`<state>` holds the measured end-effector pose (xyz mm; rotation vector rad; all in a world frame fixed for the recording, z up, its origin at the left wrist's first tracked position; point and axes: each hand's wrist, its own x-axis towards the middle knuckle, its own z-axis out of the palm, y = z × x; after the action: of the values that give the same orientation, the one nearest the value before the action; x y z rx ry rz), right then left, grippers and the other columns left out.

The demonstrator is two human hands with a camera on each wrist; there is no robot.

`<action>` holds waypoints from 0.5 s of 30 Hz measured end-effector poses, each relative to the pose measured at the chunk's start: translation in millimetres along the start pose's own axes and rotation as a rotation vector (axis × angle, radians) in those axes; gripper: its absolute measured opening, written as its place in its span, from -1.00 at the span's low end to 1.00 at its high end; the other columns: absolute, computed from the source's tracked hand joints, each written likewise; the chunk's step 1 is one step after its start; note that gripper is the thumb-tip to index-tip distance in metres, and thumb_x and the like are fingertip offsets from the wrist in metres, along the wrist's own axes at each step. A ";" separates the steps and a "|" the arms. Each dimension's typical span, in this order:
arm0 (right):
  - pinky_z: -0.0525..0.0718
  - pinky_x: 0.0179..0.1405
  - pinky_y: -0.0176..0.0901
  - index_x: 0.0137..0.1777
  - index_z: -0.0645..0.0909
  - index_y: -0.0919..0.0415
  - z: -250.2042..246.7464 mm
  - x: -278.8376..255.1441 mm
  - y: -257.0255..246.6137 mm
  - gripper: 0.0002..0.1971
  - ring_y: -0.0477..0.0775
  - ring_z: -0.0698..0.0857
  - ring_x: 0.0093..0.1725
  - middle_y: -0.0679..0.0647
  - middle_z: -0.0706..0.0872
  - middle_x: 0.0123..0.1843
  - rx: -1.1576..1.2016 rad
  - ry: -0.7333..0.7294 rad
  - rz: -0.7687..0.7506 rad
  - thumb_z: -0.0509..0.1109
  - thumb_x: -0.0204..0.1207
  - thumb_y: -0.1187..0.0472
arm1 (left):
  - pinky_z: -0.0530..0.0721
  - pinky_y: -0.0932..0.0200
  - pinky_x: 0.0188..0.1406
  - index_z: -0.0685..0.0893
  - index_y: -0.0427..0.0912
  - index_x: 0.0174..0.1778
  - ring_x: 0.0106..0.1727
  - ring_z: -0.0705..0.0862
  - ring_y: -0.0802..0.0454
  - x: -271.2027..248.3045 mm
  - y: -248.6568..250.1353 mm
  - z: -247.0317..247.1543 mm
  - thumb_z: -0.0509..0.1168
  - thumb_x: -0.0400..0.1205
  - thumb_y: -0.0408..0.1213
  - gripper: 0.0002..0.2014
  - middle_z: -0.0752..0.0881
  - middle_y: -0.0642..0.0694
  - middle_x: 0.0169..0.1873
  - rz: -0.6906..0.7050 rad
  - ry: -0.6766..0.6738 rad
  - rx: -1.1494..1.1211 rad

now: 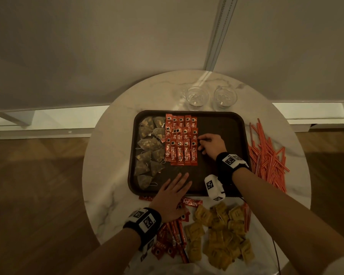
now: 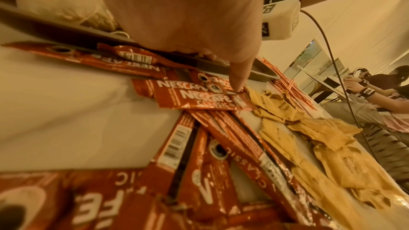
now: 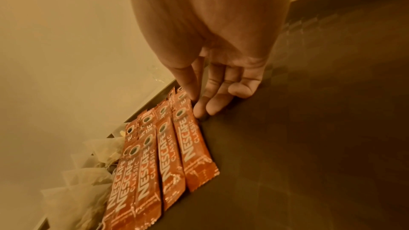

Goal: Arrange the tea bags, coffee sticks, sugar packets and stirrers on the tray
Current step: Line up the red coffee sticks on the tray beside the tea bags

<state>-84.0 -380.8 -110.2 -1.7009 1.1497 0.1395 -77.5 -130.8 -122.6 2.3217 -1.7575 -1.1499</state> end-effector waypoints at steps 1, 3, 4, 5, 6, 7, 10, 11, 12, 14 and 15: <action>0.67 -0.34 -0.29 0.28 0.66 0.12 0.6 0.3 0.2 -0.77 -0.05 0.69 -0.35 0.06 0.77 -0.22 0.006 -0.001 -0.002 0.30 0.69 0.28 | -0.39 0.01 0.63 -0.24 0.08 0.73 0.65 -0.50 0.10 0.0 0.2 -0.1 0.15 0.69 0.17 -0.15 -0.47 0.11 0.65 -0.001 0.002 -0.007; 0.64 -0.35 -0.31 0.30 0.65 0.13 1.9 -0.2 0.0 -0.76 -0.06 0.68 -0.34 0.06 0.77 -0.22 0.015 -0.001 -0.006 0.31 0.69 0.30 | -0.37 -0.01 0.65 -0.23 0.09 0.73 0.66 -0.49 0.11 0.0 -0.2 -0.2 0.13 0.70 0.17 -0.18 -0.46 0.11 0.66 -0.001 0.007 -0.020; 0.63 -0.34 -0.31 0.30 0.64 0.13 2.2 -0.9 0.1 -0.76 -0.07 0.68 -0.33 0.05 0.77 -0.22 0.019 0.002 -0.004 0.32 0.68 0.29 | -0.36 -0.01 0.66 -0.22 0.08 0.74 0.66 -0.48 0.11 0.3 -0.6 -0.2 0.12 0.71 0.17 -0.19 -0.46 0.11 0.66 -0.001 0.008 -0.026; 0.62 -0.33 -0.31 0.31 0.63 0.14 2.5 -1.6 0.9 -0.76 -0.07 0.68 -0.32 0.05 0.77 -0.21 0.028 0.007 0.002 0.32 0.68 0.29 | -0.36 -0.01 0.65 -0.21 0.08 0.74 0.66 -0.48 0.11 0.4 -1.1 0.0 0.13 0.71 0.18 -0.19 -0.45 0.11 0.66 0.001 0.005 -0.031; 0.61 -0.31 -0.31 0.32 0.61 0.14 2.3 -2.9 2.2 -0.75 -0.07 0.69 -0.31 0.05 0.77 -0.20 0.040 0.013 0.012 0.33 0.68 0.29 | -0.37 -0.01 0.65 -0.21 0.08 0.74 0.66 -0.48 0.12 0.6 -1.6 0.4 0.13 0.70 0.19 -0.18 -0.45 0.12 0.66 0.002 0.000 -0.036; 0.61 -0.30 -0.30 0.32 0.60 0.15 1.9 -4.3 3.4 -0.75 -0.08 0.69 -0.30 0.05 0.77 -0.20 0.052 0.016 0.019 0.34 0.67 0.28 | -0.37 -0.01 0.64 -0.20 0.08 0.74 0.66 -0.48 0.12 0.9 -2.0 1.0 0.14 0.69 0.20 -0.18 -0.46 0.12 0.66 0.002 -0.001 -0.038; 0.61 -0.25 -0.31 0.33 0.59 0.21 -1.5 -12.8 7.2 -0.74 -0.07 0.71 -0.27 0.06 0.77 -0.19 0.081 0.023 0.023 0.36 0.66 0.27 | -0.36 -0.01 0.64 -0.19 0.07 0.74 0.65 -0.47 0.12 1.4 -3.0 1.0 0.16 0.68 0.21 -0.16 -0.45 0.12 0.65 0.007 0.013 -0.039; 0.61 -0.23 -0.31 0.32 0.59 0.22 -3.0 -17.5 9.0 -0.74 -0.07 0.71 -0.25 0.06 0.77 -0.18 0.084 0.028 0.014 0.37 0.65 0.27 | -0.36 0.00 0.63 -0.18 0.07 0.74 0.65 -0.47 0.13 1.6 -3.0 0.4 0.17 0.68 0.20 -0.15 -0.44 0.12 0.66 0.008 0.016 -0.041; 0.62 -0.22 -0.31 0.31 0.59 0.23 -4.4 -24.4 10.8 -0.75 -0.06 0.72 -0.23 0.06 0.77 -0.17 0.083 0.033 0.001 0.37 0.66 0.26 | -0.37 0.01 0.62 -0.17 0.07 0.74 0.65 -0.46 0.14 1.1 -2.7 -0.1 0.19 0.67 0.19 -0.15 -0.43 0.11 0.66 0.007 0.018 -0.044; 0.62 -0.19 -0.32 0.27 0.61 0.21 -6.0 -41.9 13.6 -0.79 -0.06 0.72 -0.18 0.06 0.77 -0.14 0.075 0.047 -0.038 0.36 0.66 0.25 | -0.35 0.00 0.62 -0.15 0.07 0.74 0.66 -0.43 0.15 0.6 -1.4 -1.9 0.22 0.66 0.16 -0.14 -0.40 0.11 0.68 0.005 0.032 -0.057; 0.64 -0.15 -0.30 0.24 0.62 0.19 -5.9 -52.8 14.9 -0.82 -0.06 0.73 -0.17 0.06 0.77 -0.13 0.078 0.050 -0.059 0.35 0.67 0.26 | -0.34 -0.01 0.63 -0.13 0.06 0.75 0.67 -0.41 0.15 0.2 -0.7 -3.2 0.24 0.65 0.13 -0.14 -0.38 0.10 0.69 0.004 0.036 -0.072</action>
<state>-125.6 -353.0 -87.1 -1.6752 1.1263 0.0150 -75.1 -132.0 -120.7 2.2831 -1.6792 -1.1432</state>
